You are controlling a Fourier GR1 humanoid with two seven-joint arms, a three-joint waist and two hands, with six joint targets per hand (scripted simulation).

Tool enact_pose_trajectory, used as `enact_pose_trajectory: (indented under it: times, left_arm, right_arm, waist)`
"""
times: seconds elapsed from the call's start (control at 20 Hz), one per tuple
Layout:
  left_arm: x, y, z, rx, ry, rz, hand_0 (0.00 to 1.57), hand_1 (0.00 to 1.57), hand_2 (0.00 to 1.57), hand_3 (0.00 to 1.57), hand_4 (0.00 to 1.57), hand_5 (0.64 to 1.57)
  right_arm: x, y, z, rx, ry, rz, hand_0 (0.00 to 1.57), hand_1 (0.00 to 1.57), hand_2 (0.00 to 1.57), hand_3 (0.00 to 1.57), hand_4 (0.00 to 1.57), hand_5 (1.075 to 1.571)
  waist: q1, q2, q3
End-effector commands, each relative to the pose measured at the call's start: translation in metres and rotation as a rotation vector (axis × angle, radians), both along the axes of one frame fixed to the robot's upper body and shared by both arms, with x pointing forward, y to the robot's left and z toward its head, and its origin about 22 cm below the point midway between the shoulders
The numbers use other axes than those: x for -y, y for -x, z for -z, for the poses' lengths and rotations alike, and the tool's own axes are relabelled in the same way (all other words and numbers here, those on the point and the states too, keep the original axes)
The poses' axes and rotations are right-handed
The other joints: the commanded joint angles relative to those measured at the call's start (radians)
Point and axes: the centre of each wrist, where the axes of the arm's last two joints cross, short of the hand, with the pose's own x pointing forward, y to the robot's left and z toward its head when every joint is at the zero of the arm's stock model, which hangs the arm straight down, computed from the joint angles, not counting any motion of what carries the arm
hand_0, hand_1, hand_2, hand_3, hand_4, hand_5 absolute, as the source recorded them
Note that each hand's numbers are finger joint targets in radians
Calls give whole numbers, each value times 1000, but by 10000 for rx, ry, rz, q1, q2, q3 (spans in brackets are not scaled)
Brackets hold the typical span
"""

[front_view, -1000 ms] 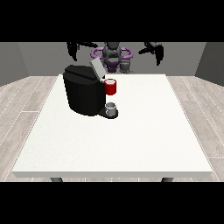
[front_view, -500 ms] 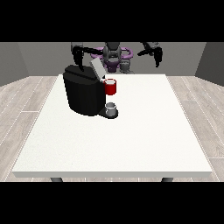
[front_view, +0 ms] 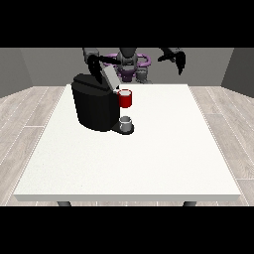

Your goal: Insert the coffee pod into the coffee machine and close the lid

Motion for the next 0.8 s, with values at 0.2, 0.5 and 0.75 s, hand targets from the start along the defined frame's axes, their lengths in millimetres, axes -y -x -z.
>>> enact_pose_trajectory:
  times: [0.2, 0.5, 0.75]
  left_arm:
    - [-17, 10, -6, 401, -230, -430, 0, 0, 0, 0, 316, 1571]
    - [-16, 9, 0, 533, -331, -752, 0, 0, 0, 0, 361, 1571]
    - [-15, 2, -13, 620, -327, -249, 0, 0, 0, 0, 358, 1571]
  right_arm:
    - [-18, -16, -26, 739, 208, -628, 0, 0, 0, 0, 204, 1571]
    - [-49, -27, -60, 1125, 1074, -1359, 0, 0, 0, 0, 118, 1571]
    - [-62, -33, -83, 1808, 1211, -1324, 0, 0, 0, 0, 0, 1571]
  waist:
    - [-288, 628, 2]
    - [-186, 776, -1]
    - [263, 1120, -1]
